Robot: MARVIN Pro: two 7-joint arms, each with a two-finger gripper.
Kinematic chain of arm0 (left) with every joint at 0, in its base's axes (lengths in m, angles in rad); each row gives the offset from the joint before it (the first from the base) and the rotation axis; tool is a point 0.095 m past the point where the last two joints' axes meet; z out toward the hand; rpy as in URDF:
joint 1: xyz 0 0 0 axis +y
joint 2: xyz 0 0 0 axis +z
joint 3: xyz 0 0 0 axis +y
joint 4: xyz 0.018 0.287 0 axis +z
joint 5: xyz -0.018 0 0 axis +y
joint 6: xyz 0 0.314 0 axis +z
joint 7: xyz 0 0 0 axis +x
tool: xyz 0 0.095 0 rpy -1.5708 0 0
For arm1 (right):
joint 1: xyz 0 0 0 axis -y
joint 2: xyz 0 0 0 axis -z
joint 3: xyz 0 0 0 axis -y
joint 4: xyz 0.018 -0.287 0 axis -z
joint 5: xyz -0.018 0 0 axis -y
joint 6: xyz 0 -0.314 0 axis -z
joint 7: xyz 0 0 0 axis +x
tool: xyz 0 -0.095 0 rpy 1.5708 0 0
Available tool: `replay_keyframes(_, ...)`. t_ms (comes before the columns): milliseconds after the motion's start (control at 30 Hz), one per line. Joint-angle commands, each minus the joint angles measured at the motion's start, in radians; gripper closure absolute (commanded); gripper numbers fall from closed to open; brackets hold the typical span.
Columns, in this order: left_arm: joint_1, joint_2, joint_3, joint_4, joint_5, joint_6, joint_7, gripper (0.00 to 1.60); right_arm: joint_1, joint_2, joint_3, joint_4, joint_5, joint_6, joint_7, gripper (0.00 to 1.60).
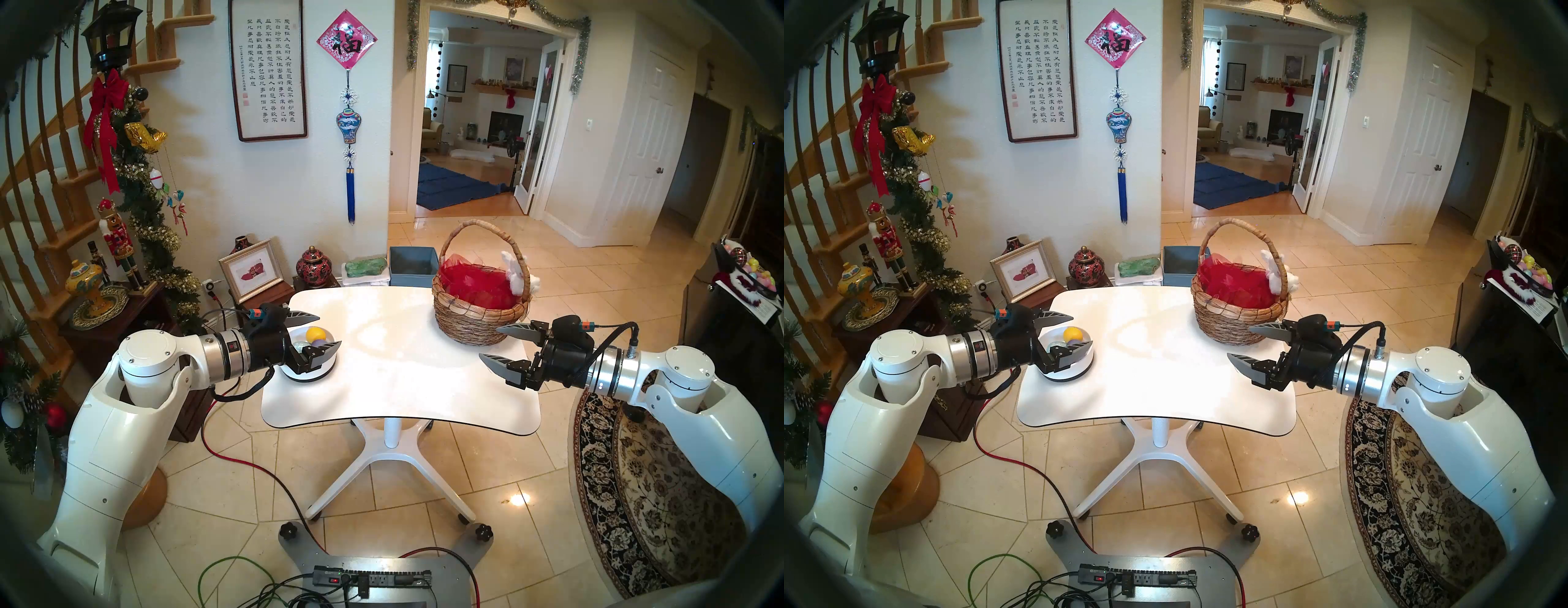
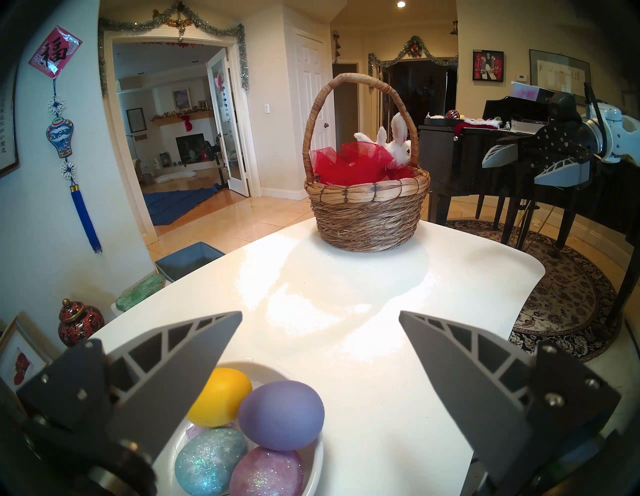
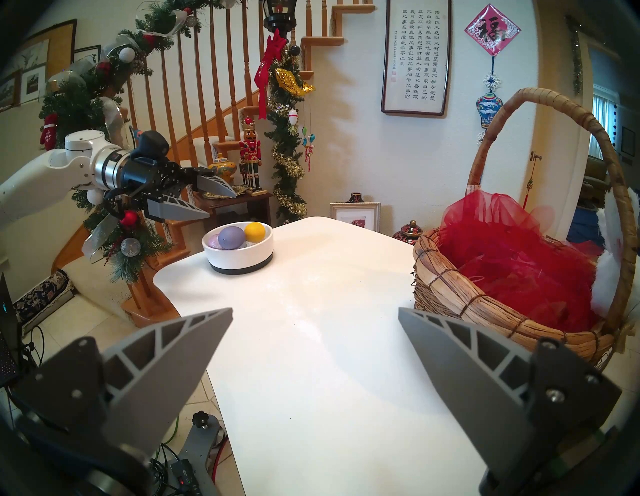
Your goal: Put easter egg into basket
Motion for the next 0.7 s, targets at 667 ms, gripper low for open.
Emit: replay_keyframes(667,-0.005,0.001,-0.001,-0.004,0.0,0.0,0.0,0.0,0.003,0.0,0.014,0.002,0.022,0.0,0.012,0.0)
